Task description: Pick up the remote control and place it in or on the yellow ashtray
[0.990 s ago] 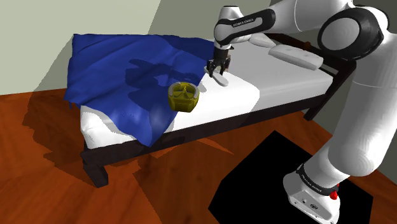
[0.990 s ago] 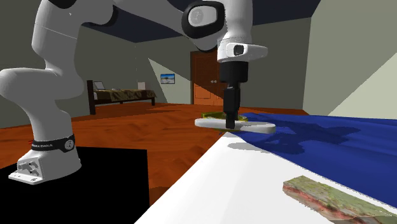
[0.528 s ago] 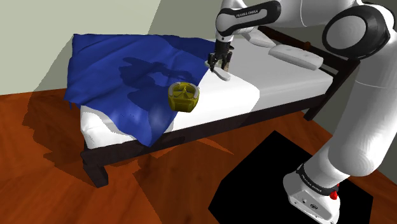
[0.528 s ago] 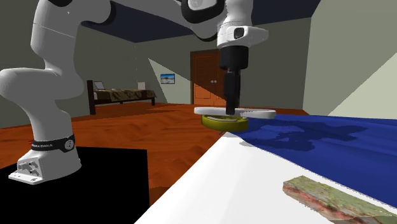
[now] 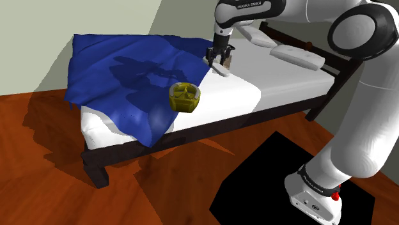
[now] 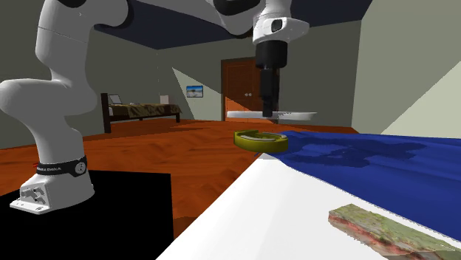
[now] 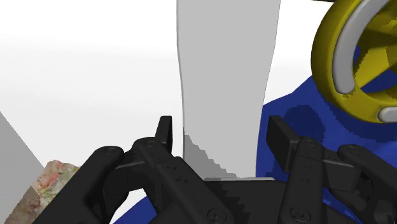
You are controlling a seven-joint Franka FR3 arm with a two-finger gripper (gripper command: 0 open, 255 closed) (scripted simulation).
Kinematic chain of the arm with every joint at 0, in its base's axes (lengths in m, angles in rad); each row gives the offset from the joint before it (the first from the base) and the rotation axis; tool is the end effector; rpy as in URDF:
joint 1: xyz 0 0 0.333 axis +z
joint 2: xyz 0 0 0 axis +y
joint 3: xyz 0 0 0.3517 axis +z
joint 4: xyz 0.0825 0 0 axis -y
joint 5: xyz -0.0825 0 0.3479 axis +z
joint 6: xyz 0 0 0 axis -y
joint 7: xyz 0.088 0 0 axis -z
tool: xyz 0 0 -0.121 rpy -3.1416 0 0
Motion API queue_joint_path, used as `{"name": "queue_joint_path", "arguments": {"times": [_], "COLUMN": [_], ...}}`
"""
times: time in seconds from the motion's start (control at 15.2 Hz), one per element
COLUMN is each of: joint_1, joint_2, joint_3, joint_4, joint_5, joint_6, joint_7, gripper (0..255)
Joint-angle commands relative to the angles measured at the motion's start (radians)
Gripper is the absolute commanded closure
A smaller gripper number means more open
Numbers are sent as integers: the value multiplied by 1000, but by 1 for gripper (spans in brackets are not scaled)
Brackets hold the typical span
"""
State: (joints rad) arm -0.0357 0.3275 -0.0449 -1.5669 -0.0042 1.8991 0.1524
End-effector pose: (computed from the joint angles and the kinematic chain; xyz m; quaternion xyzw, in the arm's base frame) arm 0.6340 -0.0478 0.4867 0.9934 -0.1144 0.0028 0.0091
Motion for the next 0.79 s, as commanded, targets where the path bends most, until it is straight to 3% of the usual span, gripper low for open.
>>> {"name": "queue_joint_path", "arguments": {"times": [0.0,0.73], "joint_1": [27,182], "joint_2": [-16,-1], "joint_3": [12,90], "joint_4": [-21,15], "joint_5": [-5,-31], "joint_6": [5,-20], "joint_7": [41,278], "gripper": [255,255]}}
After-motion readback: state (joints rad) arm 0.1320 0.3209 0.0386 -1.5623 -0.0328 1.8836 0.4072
